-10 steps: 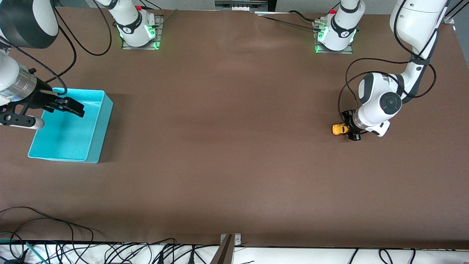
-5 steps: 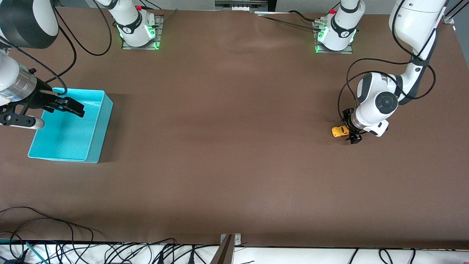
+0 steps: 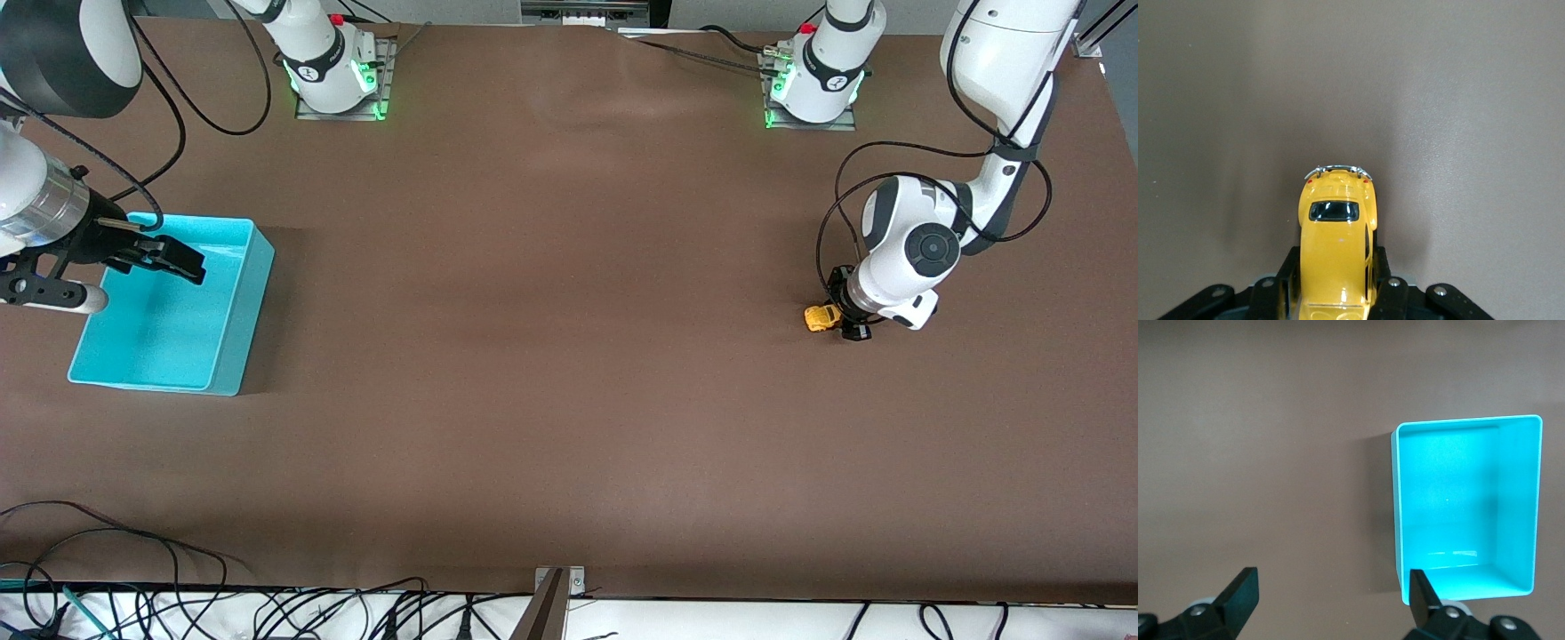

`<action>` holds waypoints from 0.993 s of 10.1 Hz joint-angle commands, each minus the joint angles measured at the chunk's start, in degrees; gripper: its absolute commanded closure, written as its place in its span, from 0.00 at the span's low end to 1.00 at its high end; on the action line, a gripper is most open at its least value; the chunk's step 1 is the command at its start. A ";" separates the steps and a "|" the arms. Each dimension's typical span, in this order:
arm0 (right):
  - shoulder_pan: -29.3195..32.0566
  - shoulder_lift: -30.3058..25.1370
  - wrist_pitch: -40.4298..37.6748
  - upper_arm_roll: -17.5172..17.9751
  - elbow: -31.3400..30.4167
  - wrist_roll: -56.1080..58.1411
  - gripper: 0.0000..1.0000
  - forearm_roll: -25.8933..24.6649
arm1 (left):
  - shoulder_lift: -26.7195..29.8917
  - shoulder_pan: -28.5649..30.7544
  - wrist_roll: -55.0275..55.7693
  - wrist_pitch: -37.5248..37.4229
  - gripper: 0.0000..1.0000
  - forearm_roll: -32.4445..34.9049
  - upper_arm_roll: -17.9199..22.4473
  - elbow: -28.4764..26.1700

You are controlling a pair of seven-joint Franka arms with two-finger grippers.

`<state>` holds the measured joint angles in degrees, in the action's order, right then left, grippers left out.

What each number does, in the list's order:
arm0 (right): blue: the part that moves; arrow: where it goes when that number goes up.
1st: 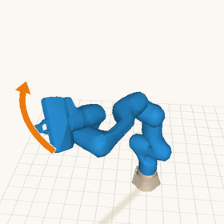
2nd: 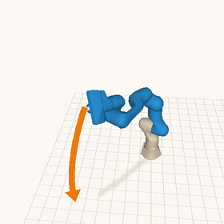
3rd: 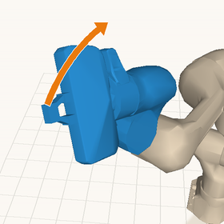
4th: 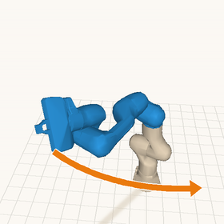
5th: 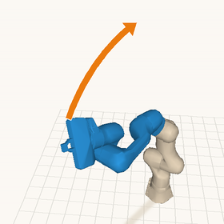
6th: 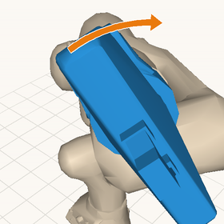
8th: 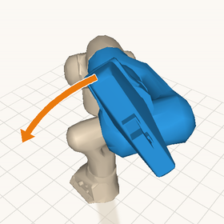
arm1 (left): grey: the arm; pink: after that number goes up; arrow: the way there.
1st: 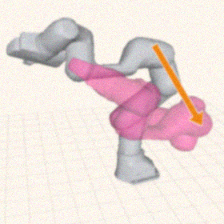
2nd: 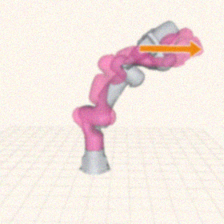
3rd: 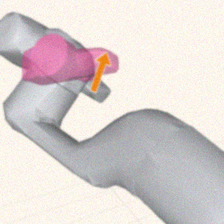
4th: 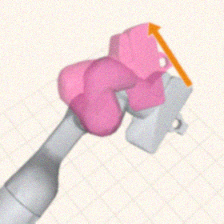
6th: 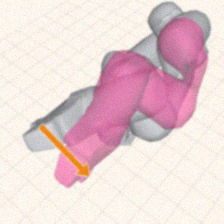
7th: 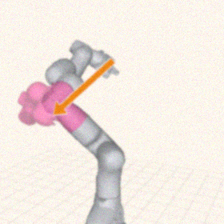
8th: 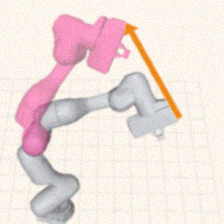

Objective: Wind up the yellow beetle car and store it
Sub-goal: 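Press the car down and drag it backward with the left gripper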

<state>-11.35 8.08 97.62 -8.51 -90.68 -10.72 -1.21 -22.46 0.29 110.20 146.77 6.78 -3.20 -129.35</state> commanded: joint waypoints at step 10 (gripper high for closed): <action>-0.07 -0.26 0.73 -0.10 -0.38 0.00 0.00 0.51 | -4.95 0.66 -1.75 2.63 1.00 6.03 0.22 1.03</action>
<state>-11.35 8.09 97.85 -8.51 -90.68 -10.72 -1.21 -22.64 -1.67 109.72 146.61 8.86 -3.04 -129.28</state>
